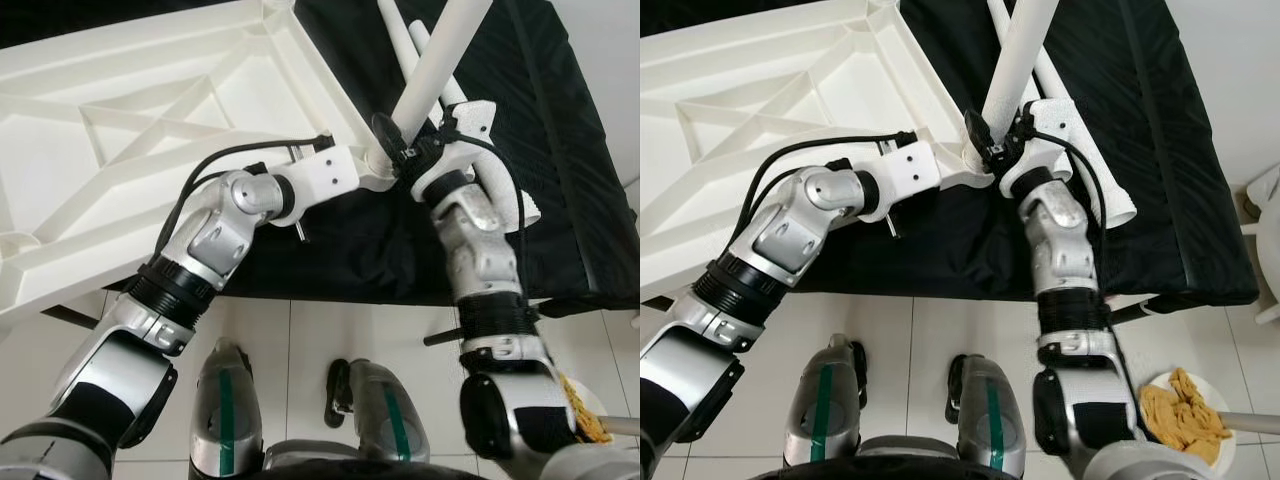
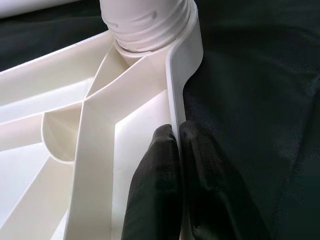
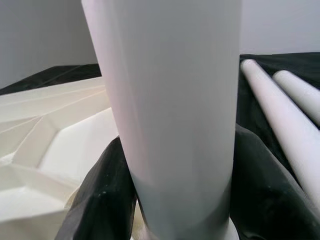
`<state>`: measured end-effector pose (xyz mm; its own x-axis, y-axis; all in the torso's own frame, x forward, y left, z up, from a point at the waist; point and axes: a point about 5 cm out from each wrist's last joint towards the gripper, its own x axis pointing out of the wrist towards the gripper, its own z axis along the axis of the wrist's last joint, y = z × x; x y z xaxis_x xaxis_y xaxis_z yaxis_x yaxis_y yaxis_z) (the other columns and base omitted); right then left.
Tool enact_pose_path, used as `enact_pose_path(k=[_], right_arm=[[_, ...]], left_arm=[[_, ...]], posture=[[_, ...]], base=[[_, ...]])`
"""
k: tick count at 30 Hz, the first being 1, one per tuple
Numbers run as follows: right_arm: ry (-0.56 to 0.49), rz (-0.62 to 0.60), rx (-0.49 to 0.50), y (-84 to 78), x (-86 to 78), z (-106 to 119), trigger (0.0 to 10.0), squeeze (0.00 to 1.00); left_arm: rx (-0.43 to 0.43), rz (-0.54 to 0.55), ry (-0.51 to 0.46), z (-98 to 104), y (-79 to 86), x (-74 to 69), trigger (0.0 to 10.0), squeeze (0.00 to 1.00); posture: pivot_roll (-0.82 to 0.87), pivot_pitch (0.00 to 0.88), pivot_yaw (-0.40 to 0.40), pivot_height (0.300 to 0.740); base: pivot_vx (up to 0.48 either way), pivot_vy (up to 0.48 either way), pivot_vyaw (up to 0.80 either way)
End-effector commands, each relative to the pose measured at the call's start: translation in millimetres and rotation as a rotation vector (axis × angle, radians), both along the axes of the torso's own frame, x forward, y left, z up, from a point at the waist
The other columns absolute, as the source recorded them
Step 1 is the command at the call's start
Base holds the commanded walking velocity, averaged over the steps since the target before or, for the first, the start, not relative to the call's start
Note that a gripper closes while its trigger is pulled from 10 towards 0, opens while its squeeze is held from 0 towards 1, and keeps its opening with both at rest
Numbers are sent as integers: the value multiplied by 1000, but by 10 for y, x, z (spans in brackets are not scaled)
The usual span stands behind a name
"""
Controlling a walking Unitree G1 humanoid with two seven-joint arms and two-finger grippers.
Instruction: Building children table
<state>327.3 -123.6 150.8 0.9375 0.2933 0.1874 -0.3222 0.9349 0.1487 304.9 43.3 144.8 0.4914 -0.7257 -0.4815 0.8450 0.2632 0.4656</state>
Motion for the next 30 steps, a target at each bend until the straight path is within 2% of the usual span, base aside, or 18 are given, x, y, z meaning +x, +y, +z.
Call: enact_pose_path(k=[1, 3, 4, 6, 11, 16, 17, 18, 19, 20, 21, 30], right_arm=[[13, -36, 101, 82, 1, 20, 10000, 0], [32, -193, 64, 46, 19, -8, 10000, 0], [32, -193, 64, 46, 19, -8, 10000, 0], [89, -344, 29, 67, 28, -67, 10000, 0], [97, -347, -18, 147, 15, -77, 10000, 0], [91, -334, -11, 121, 6, -75, 10000, 0], [84, -327, -6, 132, -4, -75, 10000, 102], [80, -323, -3, 145, -11, -76, 10000, 145], [80, -323, -3, 145, -11, -76, 10000, 145], [81, -315, 10, 166, -20, -78, 10000, 855], [66, -296, 20, 183, -35, -67, 10000, 1000], [51, -251, 36, 155, -74, -78, 10000, 1000]], left_arm=[[-18, -62, -26, 33, -147, -75, 10000, 0], [-17, -64, -25, 35, -144, -77, 10000, 0], [-17, -64, -25, 35, -144, -77, 10000, 0], [-15, -67, -26, 33, -152, -78, 10000, 0], [-16, -67, -23, 27, -159, -83, 10000, 0], [-14, -67, -23, 19, -155, -87, 10000, 0], [-14, -67, -24, 18, -157, -87, 10000, 0], [-14, -67, -24, 18, -158, -87, 10000, 0], [-14, -67, -24, 18, -158, -87, 10000, 0], [-15, -68, -25, 17, -161, -89, 10000, 0], [-14, -68, -26, 15, -164, -91, 10000, 0], [-15, -72, -22, 0, -183, -103, 10000, 0]], posture=[[46, 51, -72, 740], [46, 50, -71, 740], [46, 50, -71, 740], [49, 49, -75, 740], [51, 46, -78, 740], [53, 41, -80, 740], [53, 37, -82, 740], [53, 36, -82, 740], [53, 36, -82, 740], [52, 35, -83, 740], [52, 33, -83, 740], [51, 31, -88, 740]], base=[[0, 0, 0], [0, 0, 0], [0, 0, 0], [0, 0, 0], [0, 0, 0], [0, 0, 0], [0, 0, 0], [0, 0, 0], [0, 0, 0], [0, 0, 0], [0, 0, 0], [0, 0, 0]])
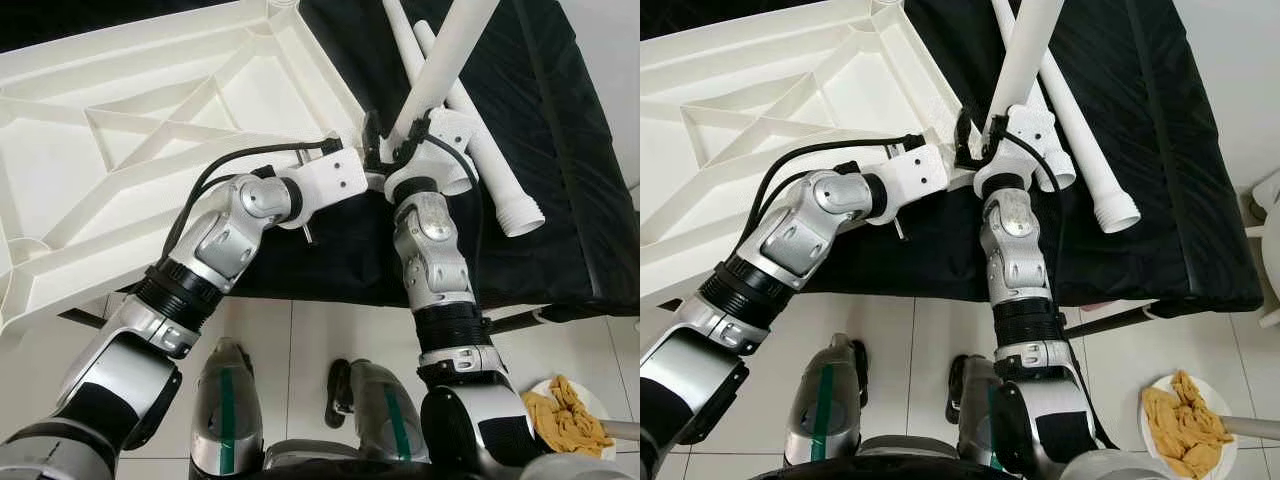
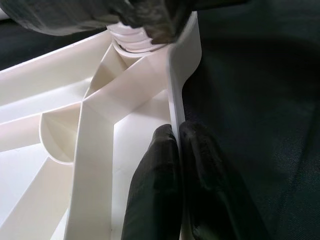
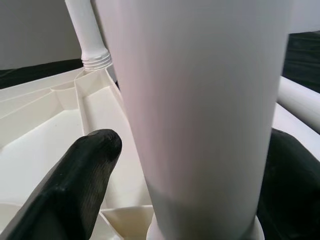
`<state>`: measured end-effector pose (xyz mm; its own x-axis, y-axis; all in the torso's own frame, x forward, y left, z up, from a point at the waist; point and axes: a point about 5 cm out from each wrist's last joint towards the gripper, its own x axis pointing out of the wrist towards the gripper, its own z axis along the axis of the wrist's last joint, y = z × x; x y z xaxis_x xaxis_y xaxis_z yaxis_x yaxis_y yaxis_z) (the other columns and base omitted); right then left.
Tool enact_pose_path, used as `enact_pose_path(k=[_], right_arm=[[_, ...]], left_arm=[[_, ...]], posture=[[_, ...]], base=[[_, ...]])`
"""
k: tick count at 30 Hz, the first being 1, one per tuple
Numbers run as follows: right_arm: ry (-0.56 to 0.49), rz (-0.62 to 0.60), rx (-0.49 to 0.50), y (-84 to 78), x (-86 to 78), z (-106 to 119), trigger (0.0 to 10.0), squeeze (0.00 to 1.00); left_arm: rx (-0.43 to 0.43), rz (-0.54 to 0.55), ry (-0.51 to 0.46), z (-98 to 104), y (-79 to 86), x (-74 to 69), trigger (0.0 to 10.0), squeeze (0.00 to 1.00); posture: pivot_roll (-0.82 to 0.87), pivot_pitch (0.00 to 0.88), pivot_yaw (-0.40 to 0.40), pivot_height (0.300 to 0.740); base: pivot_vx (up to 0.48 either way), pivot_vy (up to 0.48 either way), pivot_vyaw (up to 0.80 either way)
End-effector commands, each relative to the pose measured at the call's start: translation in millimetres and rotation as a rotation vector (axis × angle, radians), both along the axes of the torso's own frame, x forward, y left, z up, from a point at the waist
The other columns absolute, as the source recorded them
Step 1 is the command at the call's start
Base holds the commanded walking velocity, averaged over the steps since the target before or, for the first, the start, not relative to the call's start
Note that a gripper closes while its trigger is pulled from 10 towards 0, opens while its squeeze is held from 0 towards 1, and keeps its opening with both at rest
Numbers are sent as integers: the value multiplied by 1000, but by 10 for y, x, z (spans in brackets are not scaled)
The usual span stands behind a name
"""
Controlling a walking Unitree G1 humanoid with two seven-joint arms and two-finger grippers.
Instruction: Building children table
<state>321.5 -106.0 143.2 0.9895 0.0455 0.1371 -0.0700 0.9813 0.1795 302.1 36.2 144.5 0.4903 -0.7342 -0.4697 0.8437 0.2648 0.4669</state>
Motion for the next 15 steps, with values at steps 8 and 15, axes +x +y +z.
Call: enact_pose_path(k=[8, 15], right_arm=[[-39, 167, 12, -128, -36, 29, 10000, 0], [-91, 343, -84, -325, -8, 111, 10000, 0]], left_arm=[[-1, -67, -17, -2, -109, -84, 10000, 0], [-2, -65, -19, 2, -112, -72, 10000, 0]], posture=[[50, 28, -90, 740], [45, 31, -90, 740]], base=[[0, 0, 0], [0, 0, 0]])
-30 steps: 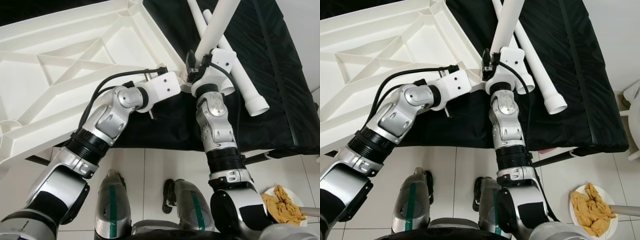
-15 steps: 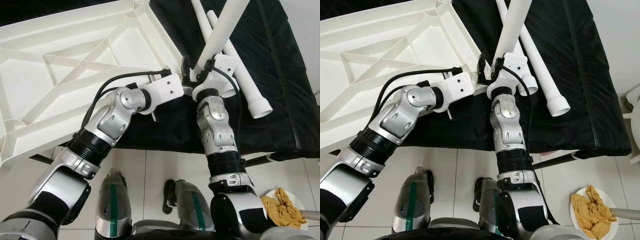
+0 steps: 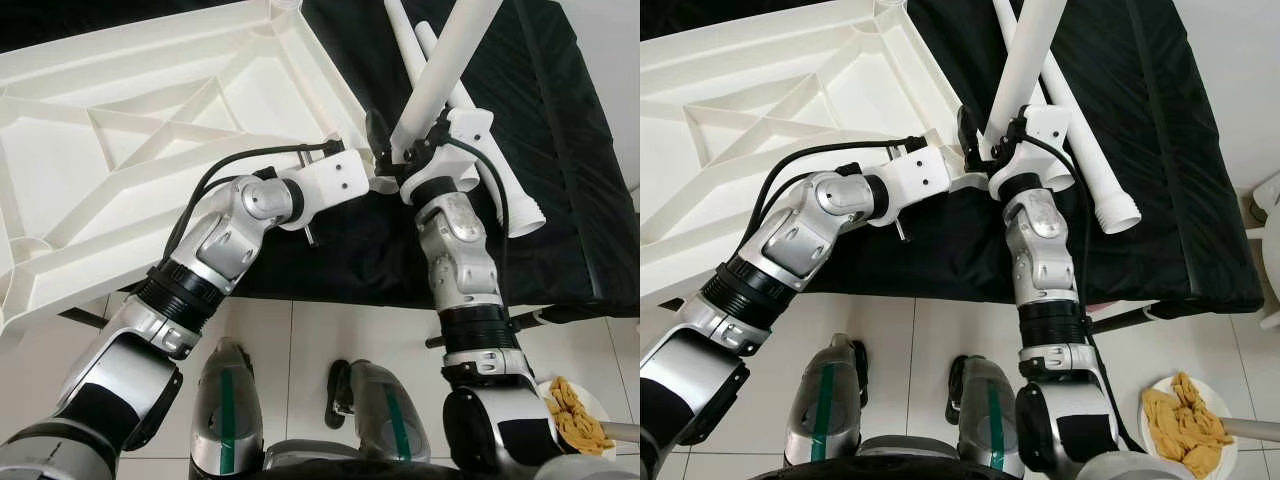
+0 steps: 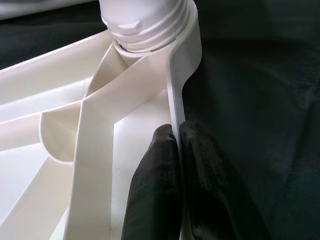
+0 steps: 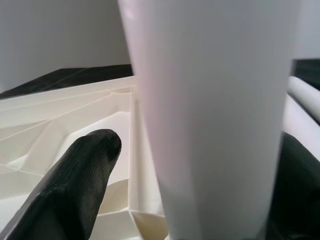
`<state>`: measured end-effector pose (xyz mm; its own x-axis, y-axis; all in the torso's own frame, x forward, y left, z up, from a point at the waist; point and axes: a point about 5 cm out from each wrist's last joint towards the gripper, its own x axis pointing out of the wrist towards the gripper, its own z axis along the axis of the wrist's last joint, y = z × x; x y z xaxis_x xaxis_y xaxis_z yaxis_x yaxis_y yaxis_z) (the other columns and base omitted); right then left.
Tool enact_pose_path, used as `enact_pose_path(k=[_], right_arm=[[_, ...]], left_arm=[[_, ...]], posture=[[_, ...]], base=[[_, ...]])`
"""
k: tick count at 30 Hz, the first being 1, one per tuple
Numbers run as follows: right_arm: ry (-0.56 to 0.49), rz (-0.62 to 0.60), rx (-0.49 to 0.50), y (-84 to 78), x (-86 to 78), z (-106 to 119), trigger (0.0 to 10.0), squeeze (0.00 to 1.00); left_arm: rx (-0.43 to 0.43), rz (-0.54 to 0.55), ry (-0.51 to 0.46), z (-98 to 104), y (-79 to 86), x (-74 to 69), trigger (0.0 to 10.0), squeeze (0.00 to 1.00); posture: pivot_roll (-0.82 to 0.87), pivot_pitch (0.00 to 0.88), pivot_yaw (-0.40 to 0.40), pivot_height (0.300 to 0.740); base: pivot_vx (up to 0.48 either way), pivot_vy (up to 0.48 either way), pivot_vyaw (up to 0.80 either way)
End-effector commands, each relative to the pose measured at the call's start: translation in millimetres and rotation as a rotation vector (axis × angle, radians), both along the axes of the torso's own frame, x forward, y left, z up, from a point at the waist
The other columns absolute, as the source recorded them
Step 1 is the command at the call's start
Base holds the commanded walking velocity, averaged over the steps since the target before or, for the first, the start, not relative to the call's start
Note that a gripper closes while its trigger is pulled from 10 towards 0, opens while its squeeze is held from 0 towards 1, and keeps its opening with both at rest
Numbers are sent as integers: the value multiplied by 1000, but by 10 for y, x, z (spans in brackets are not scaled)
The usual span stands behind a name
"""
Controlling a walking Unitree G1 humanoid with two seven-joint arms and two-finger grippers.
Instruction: Building children table
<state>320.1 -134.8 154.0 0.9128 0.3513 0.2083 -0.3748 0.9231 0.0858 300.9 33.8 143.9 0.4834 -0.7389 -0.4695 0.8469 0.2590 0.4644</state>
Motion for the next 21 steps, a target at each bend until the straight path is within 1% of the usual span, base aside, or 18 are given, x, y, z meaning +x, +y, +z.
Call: enact_pose_path(k=[1, 3, 4, 5, 6, 7, 8, 10, 14, 15, 18, 21], right_arm=[[-1, 38, -10, -37, 6, 2, 10000, 0], [-2, 121, -60, -152, 34, 20, 10000, 0], [-2, 121, -60, -152, 34, 20, 10000, 0], [-7, 160, -99, -215, 49, 21, 10000, 0], [0, 195, -118, -292, 73, 20, 10000, 0], [0, 195, -118, -292, 73, 20, 10000, 0], [12, 215, -120, -368, 100, 22, 10000, 0], [31, 247, -125, -467, 139, 22, 10000, 0], [34, 256, -135, -491, 149, 19, 10000, 0], [46, 286, -143, -529, 171, 12, 10000, 0], [48, 299, -145, -545, 183, 12, 10000, 0], [51, 302, -159, -579, 239, 35, 10000, 0]], left_arm=[[0, -57, -21, 8, -88, -60, 10000, 0], [-1, -54, -24, 19, -83, -48, 10000, 0], [-1, -54, -24, 19, -83, -48, 10000, 0], [-2, -50, -25, 26, -79, -39, 10000, 0], [-3, -47, -28, 32, -76, -31, 10000, 0], [-3, -47, -28, 32, -76, -31, 10000, 0], [-4, -44, -29, 36, -74, -24, 10000, 0], [-6, -40, -31, 45, -69, -17, 10000, 0], [-8, -38, -31, 48, -67, -15, 10000, 0], [-8, -37, -33, 53, -68, -10, 10000, 0], [-9, -37, -33, 55, -70, -8, 10000, 0], [-11, -35, -35, 61, -73, -5, 10000, 0]], posture=[[45, 31, -90, 740], [45, 33, -89, 740], [45, 33, -89, 740], [46, 35, -88, 740], [48, 35, -88, 740], [48, 35, -88, 740], [50, 34, -89, 740], [49, 35, -88, 740], [49, 35, -88, 740], [49, 34, -89, 740], [50, 34, -87, 740], [52, 35, -88, 740]], base=[[0, 0, 0], [0, 0, 0], [0, 0, 0], [0, 0, 0], [0, 0, 0], [0, 0, 0], [0, 0, 0], [0, 0, 0], [0, 0, 0], [0, 0, 0], [0, 0, 0], [0, 0, 0]])
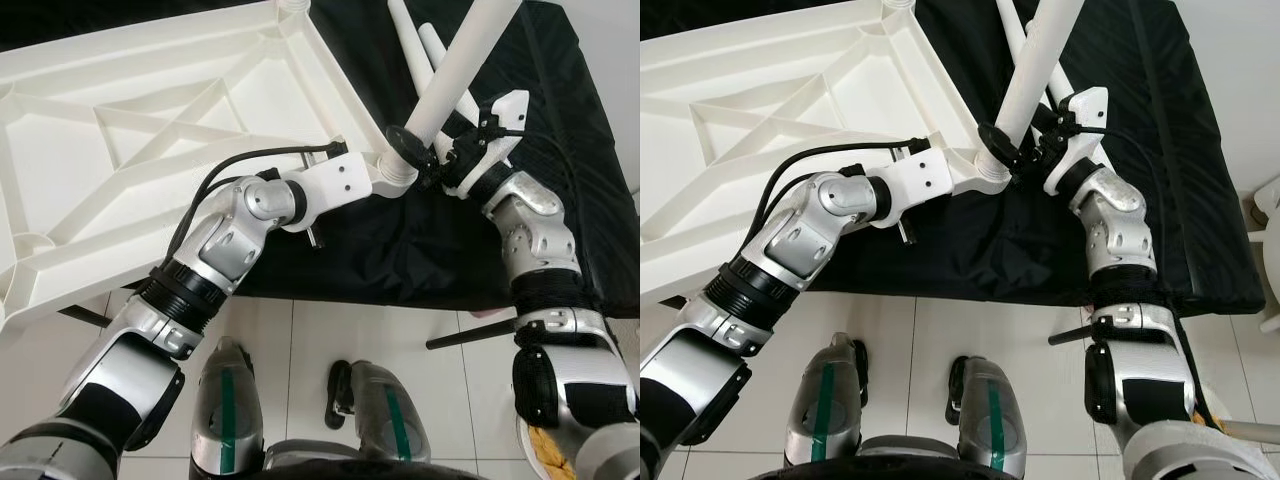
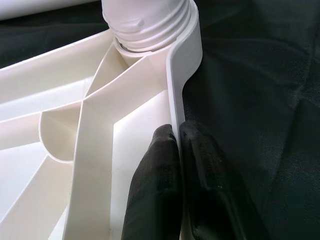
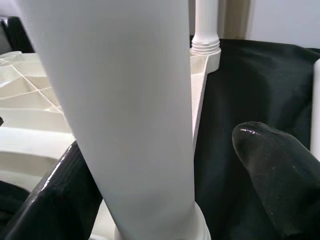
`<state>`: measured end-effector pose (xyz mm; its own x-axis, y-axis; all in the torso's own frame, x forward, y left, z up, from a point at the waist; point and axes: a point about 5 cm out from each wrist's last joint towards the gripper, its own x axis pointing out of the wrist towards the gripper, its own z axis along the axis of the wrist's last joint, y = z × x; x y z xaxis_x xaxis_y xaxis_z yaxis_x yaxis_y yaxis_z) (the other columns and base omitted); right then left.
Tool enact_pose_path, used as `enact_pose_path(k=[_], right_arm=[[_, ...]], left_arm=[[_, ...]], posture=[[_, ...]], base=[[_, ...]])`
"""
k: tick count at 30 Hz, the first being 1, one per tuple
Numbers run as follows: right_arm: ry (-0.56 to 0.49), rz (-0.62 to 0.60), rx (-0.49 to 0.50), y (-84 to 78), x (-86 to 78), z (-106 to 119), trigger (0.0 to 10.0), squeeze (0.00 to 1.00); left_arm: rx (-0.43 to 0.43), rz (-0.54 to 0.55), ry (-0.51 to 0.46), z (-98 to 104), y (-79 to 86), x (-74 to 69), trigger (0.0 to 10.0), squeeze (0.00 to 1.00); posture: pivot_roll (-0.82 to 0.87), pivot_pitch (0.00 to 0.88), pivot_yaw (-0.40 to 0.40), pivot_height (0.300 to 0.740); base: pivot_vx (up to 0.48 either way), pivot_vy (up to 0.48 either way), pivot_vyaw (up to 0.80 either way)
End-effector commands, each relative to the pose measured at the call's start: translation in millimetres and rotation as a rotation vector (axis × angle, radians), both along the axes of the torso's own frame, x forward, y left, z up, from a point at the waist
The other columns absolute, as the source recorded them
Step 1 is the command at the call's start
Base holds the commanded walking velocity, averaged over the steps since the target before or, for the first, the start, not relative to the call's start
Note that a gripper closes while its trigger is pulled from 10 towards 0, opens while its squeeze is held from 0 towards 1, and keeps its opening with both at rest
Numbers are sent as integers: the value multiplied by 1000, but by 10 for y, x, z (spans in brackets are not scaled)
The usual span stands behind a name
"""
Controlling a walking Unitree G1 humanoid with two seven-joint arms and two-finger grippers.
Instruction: Building children table
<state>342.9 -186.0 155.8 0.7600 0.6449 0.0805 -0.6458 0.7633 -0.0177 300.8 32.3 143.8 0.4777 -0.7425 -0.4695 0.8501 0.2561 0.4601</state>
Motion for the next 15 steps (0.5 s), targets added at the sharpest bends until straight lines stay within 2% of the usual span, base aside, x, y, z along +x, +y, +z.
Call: enact_pose_path(k=[1, 9, 10, 12, 13, 14, 15], right_arm=[[-7, -11, -10, -75, 34, 26, 10000, 0], [2, 44, -28, -46, 70, 4, 10000, 0], [5, 55, -32, -30, 64, -13, 6353, 0], [5, 55, -32, -30, 64, -13, 6353, 0], [7, 64, -33, -24, 65, -25, 9216, 0], [7, 64, -33, -24, 65, -25, 9216, 0], [11, 76, -34, 1, 61, -47, 7412, 0]], left_arm=[[-9, -29, -40, 64, -57, -4, 10000, 0], [-9, -24, -40, 68, -47, -2, 10000, 0], [-9, -24, -41, 69, -47, -2, 10000, 0], [-9, -24, -41, 69, -47, -2, 10000, 0], [-9, -25, -41, 69, -47, -3, 10000, 0], [-9, -25, -41, 69, -47, -3, 10000, 0], [-9, -26, -41, 69, -47, -3, 10000, 0]], posture=[[54, 35, -89, 740], [56, 35, -90, 740], [56, 37, -89, 740], [56, 37, -89, 740], [56, 37, -89, 740], [56, 37, -89, 740], [53, 38, -85, 740]], base=[[0, 0, 0], [0, 0, 0], [0, 0, 0], [0, 0, 0], [0, 0, 0], [0, 0, 0], [0, 0, 0]])
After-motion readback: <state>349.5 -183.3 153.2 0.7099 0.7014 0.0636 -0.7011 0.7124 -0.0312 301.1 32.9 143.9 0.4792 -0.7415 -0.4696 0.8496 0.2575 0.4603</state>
